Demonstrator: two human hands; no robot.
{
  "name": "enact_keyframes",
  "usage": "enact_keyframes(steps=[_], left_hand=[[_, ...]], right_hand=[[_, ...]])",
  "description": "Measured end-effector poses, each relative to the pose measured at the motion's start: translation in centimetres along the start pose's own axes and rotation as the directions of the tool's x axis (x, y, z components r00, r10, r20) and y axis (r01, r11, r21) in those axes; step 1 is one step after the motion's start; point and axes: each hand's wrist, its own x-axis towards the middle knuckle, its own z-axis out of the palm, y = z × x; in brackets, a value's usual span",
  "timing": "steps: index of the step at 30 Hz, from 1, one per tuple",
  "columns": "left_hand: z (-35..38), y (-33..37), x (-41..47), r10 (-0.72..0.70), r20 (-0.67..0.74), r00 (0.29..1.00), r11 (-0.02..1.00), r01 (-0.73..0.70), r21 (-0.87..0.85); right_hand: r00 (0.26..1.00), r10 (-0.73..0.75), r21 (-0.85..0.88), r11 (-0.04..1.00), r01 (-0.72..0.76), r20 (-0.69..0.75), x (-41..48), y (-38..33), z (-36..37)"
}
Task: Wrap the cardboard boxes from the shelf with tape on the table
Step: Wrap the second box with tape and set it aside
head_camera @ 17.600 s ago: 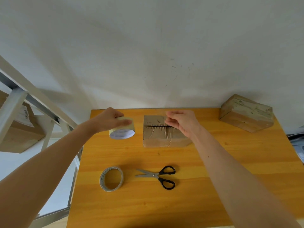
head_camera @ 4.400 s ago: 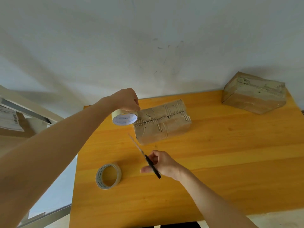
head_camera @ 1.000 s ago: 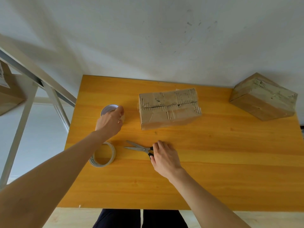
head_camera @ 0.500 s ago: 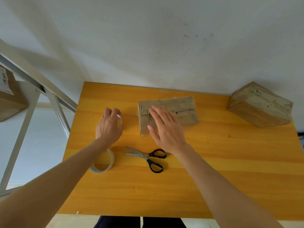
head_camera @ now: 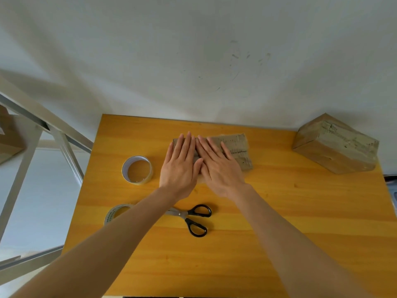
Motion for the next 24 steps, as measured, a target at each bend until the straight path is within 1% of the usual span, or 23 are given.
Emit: enact_keyframes(steps=[2,5,10,13,16,18,21,24], left_hand=[[0.1,0.0,0.0,0.015,0.002,1.000,0.998,-0.015,0.064],[0.0,-0.1,0.1,0.034,0.012,0.999,0.994,-0.035,0.099],[-0.4,-0.3,0.6,0.050,0.043,0.998,0.990,-0.055,0.127],[-1.1,0.5,0.9,-0.012,0.048,0.999,0.989,0.005,0.146],[-2.1,1.5,2.2,-0.059,0.008,0.998,0.994,0.058,0.088],[-2.2,1.9,3.4,-0.086,0.024,0.996,0.994,0.084,0.075],[-1.6,2.0,5.3,-0.157,0.077,0.985,0.982,0.147,0.116],[-1.3,2.1,6.0,-0.194,0.044,0.980,0.971,0.185,0.148]], right_hand=[[1.000,-0.011,0.007,1.000,0.010,0.009,0.1,0.1,0.1],[0.999,-0.040,0.004,0.999,0.040,0.010,0.0,1.2,-0.1],[1.000,0.010,0.008,1.000,-0.010,0.015,-0.8,2.8,-0.1],[0.999,0.022,0.071,0.997,-0.020,-0.037,-0.5,2.5,-0.5],[0.984,0.129,0.175,0.979,-0.106,-0.126,1.1,2.4,-1.5],[0.968,0.197,0.154,0.973,-0.173,-0.155,2.4,2.5,-1.8],[0.962,0.249,0.104,0.966,-0.238,-0.112,4.3,2.4,-1.6],[0.962,0.259,0.075,0.965,-0.253,-0.086,5.3,2.4,-1.1]])
